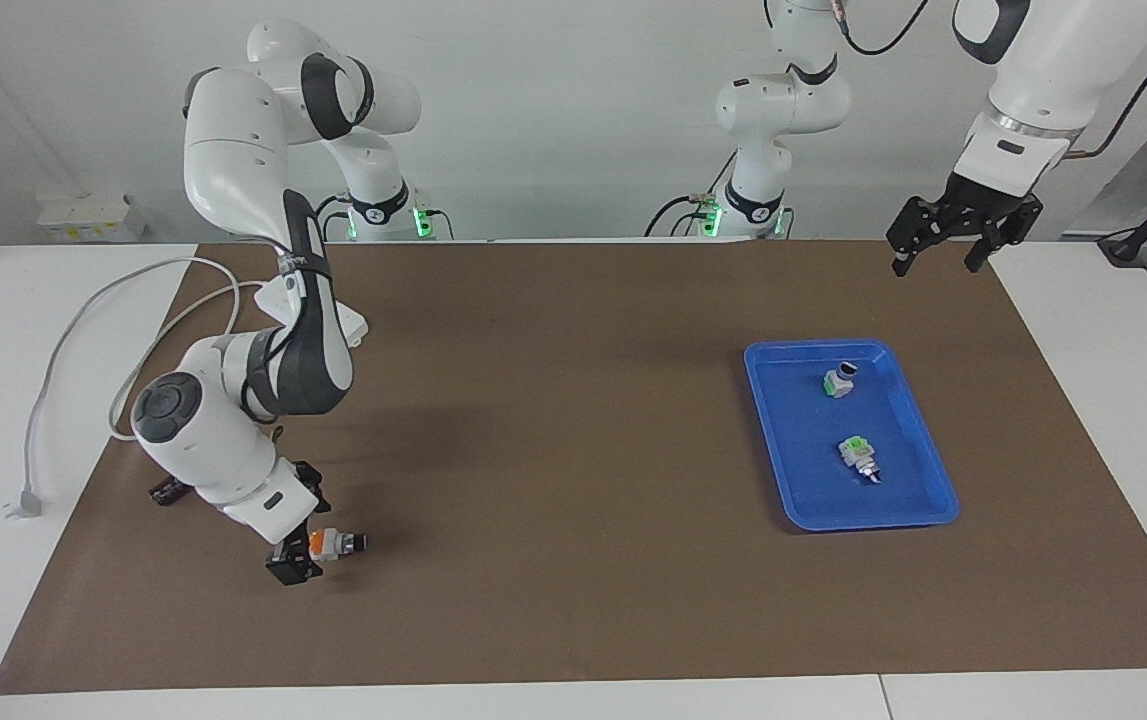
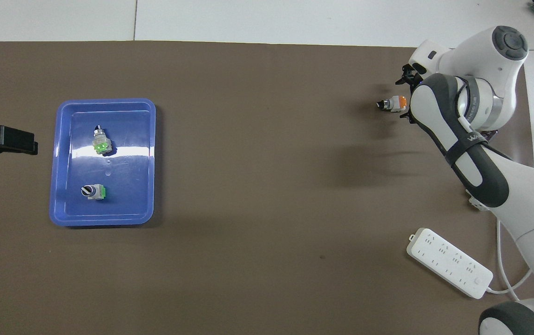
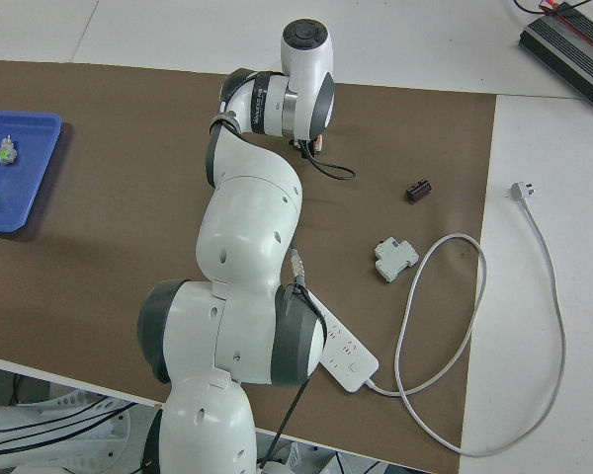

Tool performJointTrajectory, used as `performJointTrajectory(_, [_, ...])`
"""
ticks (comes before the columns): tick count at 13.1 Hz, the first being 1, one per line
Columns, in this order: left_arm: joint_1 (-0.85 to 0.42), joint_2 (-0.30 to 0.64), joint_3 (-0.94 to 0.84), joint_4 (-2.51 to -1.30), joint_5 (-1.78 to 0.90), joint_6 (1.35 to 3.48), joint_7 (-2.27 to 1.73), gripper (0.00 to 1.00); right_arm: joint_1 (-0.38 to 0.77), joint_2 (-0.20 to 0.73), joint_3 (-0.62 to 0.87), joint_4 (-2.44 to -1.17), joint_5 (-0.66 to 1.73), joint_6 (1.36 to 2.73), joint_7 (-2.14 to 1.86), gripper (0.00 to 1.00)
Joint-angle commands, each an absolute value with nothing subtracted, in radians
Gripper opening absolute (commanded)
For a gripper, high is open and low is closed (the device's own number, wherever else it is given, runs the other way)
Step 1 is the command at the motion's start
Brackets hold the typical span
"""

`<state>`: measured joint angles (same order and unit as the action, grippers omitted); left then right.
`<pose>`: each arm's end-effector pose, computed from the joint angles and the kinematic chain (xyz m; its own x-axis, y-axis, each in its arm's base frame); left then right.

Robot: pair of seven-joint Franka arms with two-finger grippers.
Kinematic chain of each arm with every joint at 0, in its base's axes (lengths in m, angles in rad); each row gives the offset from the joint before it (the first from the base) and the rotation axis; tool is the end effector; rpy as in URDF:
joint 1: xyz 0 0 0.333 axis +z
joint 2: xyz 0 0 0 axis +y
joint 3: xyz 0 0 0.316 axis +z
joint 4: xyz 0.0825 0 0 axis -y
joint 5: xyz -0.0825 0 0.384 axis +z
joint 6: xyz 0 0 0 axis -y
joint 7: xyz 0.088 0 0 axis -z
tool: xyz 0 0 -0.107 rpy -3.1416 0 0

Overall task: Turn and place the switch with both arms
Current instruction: 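Reach the right gripper to the orange switch and grasp it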

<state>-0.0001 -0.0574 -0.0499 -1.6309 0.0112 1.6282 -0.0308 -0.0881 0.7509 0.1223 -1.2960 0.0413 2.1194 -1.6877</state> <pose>0.5415 -0.0268 0.6326 0.9983 -0.0198 0.0550 -0.0192 -0.9997 -0.0124 0.7507 0.0051 0.3078 -0.0991 0.9889 0.1104 0.9921 0.0897 0.0872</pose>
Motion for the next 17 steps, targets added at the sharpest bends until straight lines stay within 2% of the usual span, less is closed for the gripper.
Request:
performJointTrajectory(1, [0.005, -0.064, -0.054, -1.640, 0.029, 1.621, -0.028, 1.00, -0.112, 0.752, 0.147, -1.342, 0.034, 2.178, -1.733, 1.00])
performJointTrajectory(4, [0.005, -0.064, -0.054, -1.640, 0.029, 1.621, -0.028, 1.00, -0.114, 0.739, 0.149, -1.382, 0.035, 2.198, -1.743, 0.98])
performJointTrajectory(5, [0.005, -0.064, -0.054, -1.640, 0.029, 1.621, -0.028, 1.00, -0.114, 0.739, 0.149, -1.384, 0.037, 2.198, -1.741, 0.91])
performJointTrajectory(6, [0.003, -0.064, -0.054, -1.641, 0.029, 1.620, -0.026, 1.00, -0.115, 0.738, 0.149, -1.382, 0.037, 2.198, -1.741, 0.78])
performJointTrajectory(7, [-0.001, -0.064, -0.054, -1.641, 0.029, 1.621, -0.029, 1.00, -0.117, 0.738, 0.149, -1.382, 0.043, 2.198, -1.737, 0.55])
performJointTrajectory(9, [0.003, -0.064, -0.054, -1.640, 0.029, 1.621, -0.029, 1.00, -0.117, 0.738, 0.149, -1.384, 0.043, 2.198, -1.735, 0.02])
performJointTrajectory(12, [0.003, -0.064, -0.054, -1.643, 0.029, 1.629, -0.023, 1.00, -0.129, 0.720, 0.149, -1.382, 0.051, 2.195, -1.711, 0.00])
performJointTrajectory(17, [0.003, -0.080, -0.054, -1.669, 0.026, 1.625, -0.026, 1.00, -0.095, 0.602, 0.155, -1.384, 0.072, 2.159, -1.635, 0.00])
